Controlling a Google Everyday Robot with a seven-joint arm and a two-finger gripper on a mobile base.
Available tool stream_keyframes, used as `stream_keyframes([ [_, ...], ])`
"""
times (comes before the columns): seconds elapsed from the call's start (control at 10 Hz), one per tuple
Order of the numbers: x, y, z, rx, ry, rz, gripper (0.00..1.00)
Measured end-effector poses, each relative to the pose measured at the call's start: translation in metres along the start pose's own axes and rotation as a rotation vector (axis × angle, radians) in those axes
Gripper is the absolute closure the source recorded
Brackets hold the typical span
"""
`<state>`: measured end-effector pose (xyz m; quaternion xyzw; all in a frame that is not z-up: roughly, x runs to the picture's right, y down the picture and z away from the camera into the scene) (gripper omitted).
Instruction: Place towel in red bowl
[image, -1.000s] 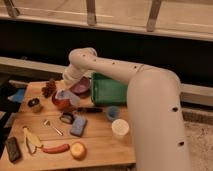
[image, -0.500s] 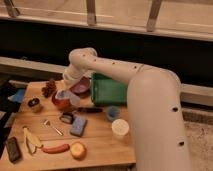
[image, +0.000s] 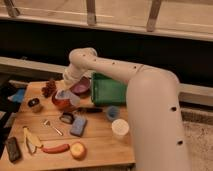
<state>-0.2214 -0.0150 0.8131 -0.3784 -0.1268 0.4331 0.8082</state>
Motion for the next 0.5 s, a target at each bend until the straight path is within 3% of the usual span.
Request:
stream_keyframes([
  [0.5,-0.0063,0.0074,0.0064,-0.021,-0.024,-0.023,0.20],
])
